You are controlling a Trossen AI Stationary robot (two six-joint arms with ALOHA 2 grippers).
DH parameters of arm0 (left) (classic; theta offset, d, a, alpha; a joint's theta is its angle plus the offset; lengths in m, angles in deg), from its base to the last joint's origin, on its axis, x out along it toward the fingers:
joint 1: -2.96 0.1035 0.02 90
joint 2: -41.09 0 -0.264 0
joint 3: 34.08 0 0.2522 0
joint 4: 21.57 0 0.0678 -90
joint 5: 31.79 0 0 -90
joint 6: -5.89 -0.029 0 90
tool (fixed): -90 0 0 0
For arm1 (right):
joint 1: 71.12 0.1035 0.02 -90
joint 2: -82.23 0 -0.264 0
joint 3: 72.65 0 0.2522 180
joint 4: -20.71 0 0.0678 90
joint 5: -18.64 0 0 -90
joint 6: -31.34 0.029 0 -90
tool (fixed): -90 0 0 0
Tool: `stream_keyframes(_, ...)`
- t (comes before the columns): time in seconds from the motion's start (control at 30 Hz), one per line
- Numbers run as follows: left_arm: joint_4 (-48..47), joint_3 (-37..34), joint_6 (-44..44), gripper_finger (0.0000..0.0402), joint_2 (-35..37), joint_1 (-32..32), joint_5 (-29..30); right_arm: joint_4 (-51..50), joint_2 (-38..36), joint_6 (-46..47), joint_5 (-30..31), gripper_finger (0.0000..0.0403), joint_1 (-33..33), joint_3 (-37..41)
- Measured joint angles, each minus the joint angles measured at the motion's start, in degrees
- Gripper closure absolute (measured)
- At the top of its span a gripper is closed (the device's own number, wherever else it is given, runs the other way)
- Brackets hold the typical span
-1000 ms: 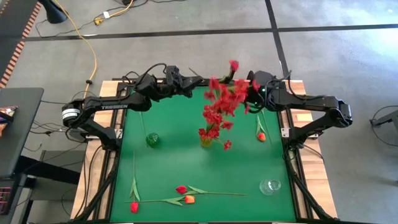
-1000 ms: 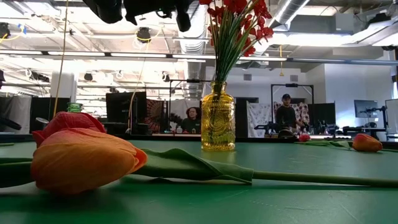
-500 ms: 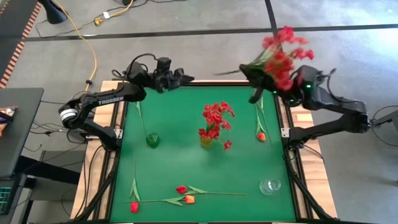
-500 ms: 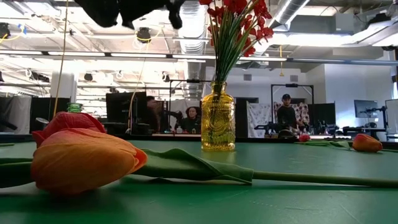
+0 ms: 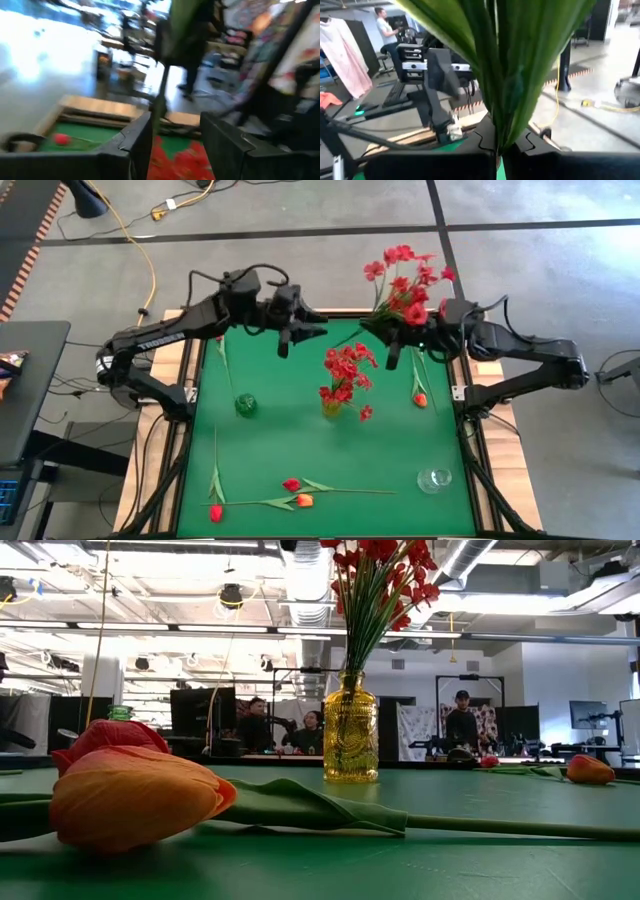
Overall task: Sort flowers into vase by color
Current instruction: Put the red flower into the yellow vase
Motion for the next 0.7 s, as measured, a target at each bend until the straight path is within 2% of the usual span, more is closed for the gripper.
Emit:
stream_keyframes(0.07, -0.3, 1.1, -1.9, 0.025, 0.1, 0.0, 2.1, 3.1, 0.8, -1.6, 0.0, 0.0371, -0.2, 0.0)
stream_keyframes(0.23, -0.8, 1.8, -4.1, 0.0249, 0.0, 0.1, 2.2, 11.1, 3.2, -4.6, -1.1, 0.037, -1.3, 0.0)
stream_keyframes(0.4, -2.2, 1.9, -4.9, 0.0249, 0.0, -0.4, 2.8, 12.3, 6.5, -1.3, -5.4, 0.0371, -3.0, 0.0)
stream_keyframes(0.7, -7.7, 1.9, -4.7, 0.0249, 0.0, -1.6, 3.1, 17.6, 11.4, -0.2, -7.3, 0.037, -1.8, 0.0)
